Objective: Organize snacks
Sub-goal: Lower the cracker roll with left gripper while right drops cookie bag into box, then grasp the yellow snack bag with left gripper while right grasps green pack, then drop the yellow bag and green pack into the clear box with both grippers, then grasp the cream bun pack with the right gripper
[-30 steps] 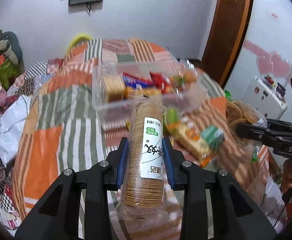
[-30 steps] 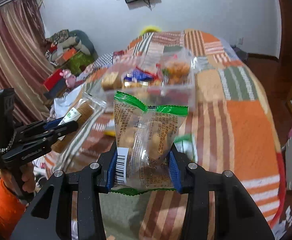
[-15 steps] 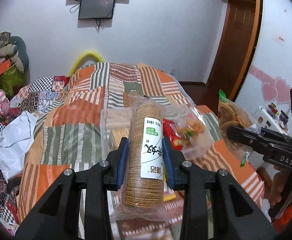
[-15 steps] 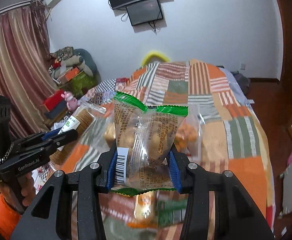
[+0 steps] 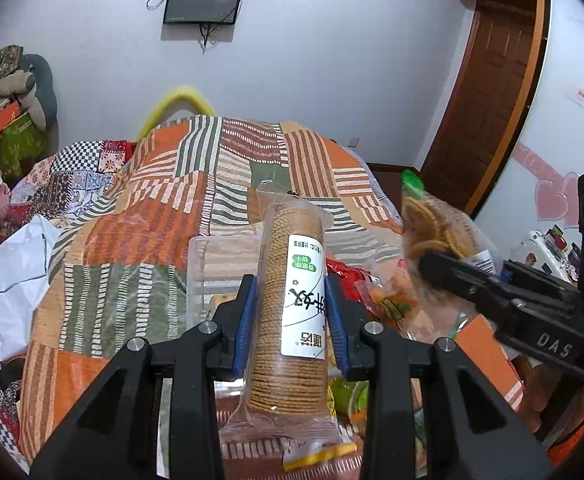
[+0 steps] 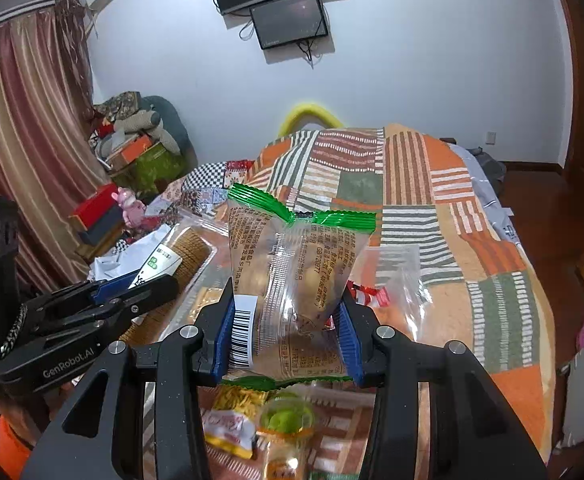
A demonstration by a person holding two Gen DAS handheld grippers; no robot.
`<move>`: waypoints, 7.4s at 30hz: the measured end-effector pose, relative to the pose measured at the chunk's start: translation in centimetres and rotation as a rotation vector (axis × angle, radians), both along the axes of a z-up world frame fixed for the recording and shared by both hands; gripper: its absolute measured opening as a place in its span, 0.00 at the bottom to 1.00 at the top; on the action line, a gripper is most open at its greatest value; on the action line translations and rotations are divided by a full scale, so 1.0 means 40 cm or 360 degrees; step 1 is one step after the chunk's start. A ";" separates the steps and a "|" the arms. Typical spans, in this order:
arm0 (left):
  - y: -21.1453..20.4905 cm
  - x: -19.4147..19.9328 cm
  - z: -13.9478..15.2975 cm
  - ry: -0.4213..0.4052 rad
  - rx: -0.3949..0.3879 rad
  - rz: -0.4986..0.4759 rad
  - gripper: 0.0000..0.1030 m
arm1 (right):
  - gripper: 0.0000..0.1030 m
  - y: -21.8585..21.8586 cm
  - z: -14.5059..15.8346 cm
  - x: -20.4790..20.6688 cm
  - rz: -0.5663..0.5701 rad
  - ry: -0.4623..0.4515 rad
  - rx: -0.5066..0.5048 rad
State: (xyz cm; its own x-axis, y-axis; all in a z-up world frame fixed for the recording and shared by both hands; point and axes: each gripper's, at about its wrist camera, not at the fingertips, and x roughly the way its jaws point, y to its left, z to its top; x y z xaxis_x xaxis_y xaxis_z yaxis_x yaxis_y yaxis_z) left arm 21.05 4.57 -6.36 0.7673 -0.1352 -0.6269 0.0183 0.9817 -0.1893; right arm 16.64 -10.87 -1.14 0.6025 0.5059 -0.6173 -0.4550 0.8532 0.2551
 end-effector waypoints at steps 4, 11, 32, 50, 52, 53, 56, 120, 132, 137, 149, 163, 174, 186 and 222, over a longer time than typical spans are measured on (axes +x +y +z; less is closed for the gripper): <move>-0.002 0.043 -0.023 0.0032 0.0000 0.0005 0.32 | 0.40 0.015 -0.027 0.036 0.0004 0.0045 -0.0014; -0.005 0.112 -0.077 0.0109 -0.0006 0.0000 0.32 | 0.40 0.039 -0.075 0.085 0.0014 0.0124 -0.0035; -0.014 0.071 -0.042 0.0074 0.0030 -0.0036 0.33 | 0.46 0.022 -0.046 0.061 0.0042 0.0094 -0.0073; -0.033 -0.112 -0.125 0.0258 0.0168 -0.0081 0.63 | 0.53 -0.131 -0.086 -0.093 -0.0006 0.0157 -0.0146; -0.036 -0.118 -0.149 0.0293 0.0163 -0.0090 0.65 | 0.53 -0.142 -0.109 -0.104 -0.0011 0.0197 -0.0157; -0.037 -0.121 -0.160 0.0314 0.0157 -0.0096 0.65 | 0.53 -0.149 -0.123 -0.111 -0.0010 0.0220 -0.0162; -0.044 -0.123 -0.201 0.0392 0.0140 -0.0117 0.65 | 0.53 -0.161 -0.167 -0.125 -0.0008 0.0303 -0.0178; 0.016 -0.075 0.001 0.0011 0.0081 0.0013 0.47 | 0.35 -0.118 0.006 -0.049 -0.0059 -0.0054 -0.0005; 0.050 0.049 -0.021 0.0048 0.0062 0.0074 0.47 | 0.35 -0.081 -0.002 0.065 -0.0134 -0.0044 -0.0017; 0.052 0.100 -0.060 0.0106 0.0072 0.0076 0.47 | 0.35 -0.076 -0.036 0.121 -0.0176 0.0020 -0.0051; 0.057 0.202 -0.137 0.0236 0.0055 0.0074 0.47 | 0.37 -0.042 -0.104 0.188 -0.0169 0.0125 -0.0204; 0.053 0.184 -0.124 0.0260 0.0004 0.0074 0.61 | 0.47 -0.055 -0.065 0.145 -0.0122 0.0117 -0.0203; 0.030 0.045 -0.017 0.0090 0.0080 0.0030 0.65 | 0.53 -0.059 -0.003 0.031 -0.0043 0.0008 -0.0157; 0.025 -0.102 -0.021 0.0096 0.0099 0.0022 0.74 | 0.60 -0.056 -0.068 -0.100 0.0048 0.0101 -0.0181; -0.208 0.010 -0.324 0.0545 -0.0001 -0.0179 0.74 | 0.31 -0.192 -0.211 -0.160 -0.0048 0.0312 -0.0179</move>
